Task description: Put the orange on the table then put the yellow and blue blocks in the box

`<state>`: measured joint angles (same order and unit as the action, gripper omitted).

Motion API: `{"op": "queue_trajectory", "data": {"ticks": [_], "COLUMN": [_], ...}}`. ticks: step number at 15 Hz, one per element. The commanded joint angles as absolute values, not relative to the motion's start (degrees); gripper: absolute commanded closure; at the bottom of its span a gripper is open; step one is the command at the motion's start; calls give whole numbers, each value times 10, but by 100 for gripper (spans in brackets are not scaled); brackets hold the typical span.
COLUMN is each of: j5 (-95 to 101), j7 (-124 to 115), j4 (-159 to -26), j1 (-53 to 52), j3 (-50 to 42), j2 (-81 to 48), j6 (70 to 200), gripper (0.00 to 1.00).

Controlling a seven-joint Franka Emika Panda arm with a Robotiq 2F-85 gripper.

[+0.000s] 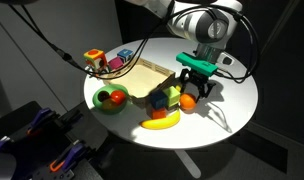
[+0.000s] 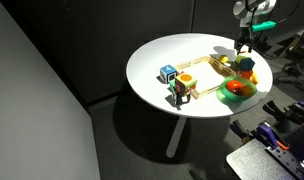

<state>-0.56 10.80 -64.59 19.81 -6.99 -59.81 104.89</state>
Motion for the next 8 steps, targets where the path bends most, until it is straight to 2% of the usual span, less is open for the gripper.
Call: {"op": "queue_trajectory", "data": {"ticks": [1,8], "j5": [2,-12], "j7": [120,123], "j4": [-627,-656], "j1": [201,198], "j3": [-69,-58], "j2": [-606,-580], "j6": [1047,1082], "gripper": [0,0]}}
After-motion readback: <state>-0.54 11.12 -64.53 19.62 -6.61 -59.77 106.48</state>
